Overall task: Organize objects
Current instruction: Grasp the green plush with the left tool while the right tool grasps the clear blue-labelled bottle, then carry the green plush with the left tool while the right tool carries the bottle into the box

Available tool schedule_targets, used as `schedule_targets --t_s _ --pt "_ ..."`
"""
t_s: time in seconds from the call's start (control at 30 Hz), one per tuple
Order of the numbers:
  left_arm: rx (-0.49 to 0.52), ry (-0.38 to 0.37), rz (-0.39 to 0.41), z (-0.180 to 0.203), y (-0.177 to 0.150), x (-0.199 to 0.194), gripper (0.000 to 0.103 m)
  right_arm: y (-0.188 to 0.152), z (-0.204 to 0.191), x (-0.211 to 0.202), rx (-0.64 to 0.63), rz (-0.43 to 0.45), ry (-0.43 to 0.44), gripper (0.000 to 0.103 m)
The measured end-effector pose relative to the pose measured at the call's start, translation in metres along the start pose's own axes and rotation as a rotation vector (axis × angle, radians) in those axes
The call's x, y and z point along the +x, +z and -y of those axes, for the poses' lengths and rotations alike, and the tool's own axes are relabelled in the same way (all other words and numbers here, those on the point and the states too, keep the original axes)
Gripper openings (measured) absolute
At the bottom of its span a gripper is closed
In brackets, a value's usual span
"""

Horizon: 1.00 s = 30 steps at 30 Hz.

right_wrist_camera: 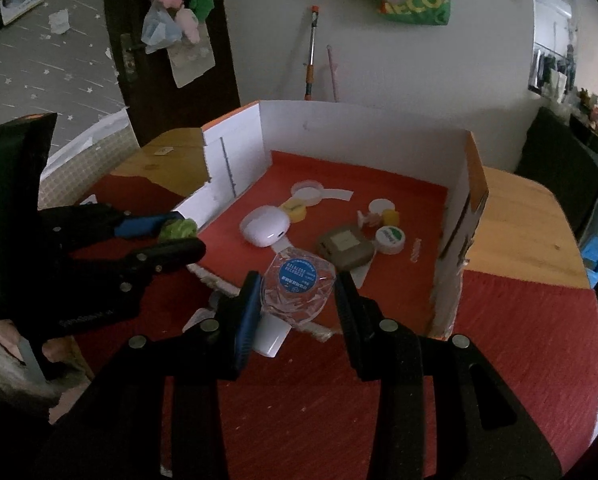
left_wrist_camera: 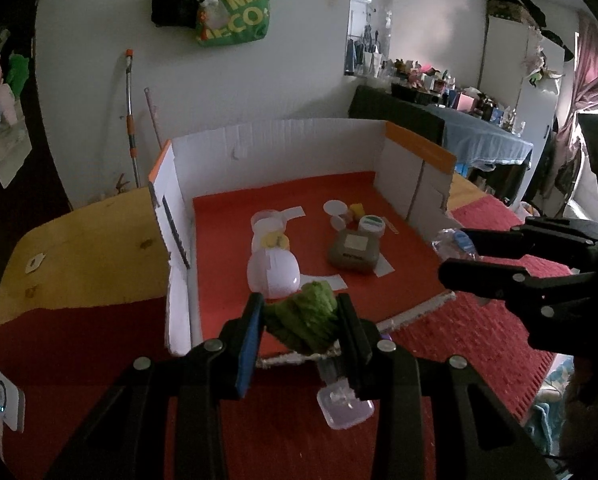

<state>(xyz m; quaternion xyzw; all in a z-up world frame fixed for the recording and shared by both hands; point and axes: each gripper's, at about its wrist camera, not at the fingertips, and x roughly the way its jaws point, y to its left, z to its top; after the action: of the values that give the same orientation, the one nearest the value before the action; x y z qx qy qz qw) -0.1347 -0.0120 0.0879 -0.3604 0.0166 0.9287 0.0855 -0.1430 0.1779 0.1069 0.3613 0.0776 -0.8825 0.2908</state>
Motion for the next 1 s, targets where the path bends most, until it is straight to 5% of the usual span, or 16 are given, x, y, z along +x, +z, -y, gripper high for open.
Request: schedule_targets --t_s 0.37,1.0 --pt "0.001 -0.002 -0.058 -0.007 0.004 0.032 0.037 0.004 0.013 0.035 -0.009 -0.080 -0.031 0.036" --pt "0.019 -0.035 -0.208 -0.012 0.002 0.076 0.037 0.003 0.021 0.080 0.014 -0.217 0.046 0.036"
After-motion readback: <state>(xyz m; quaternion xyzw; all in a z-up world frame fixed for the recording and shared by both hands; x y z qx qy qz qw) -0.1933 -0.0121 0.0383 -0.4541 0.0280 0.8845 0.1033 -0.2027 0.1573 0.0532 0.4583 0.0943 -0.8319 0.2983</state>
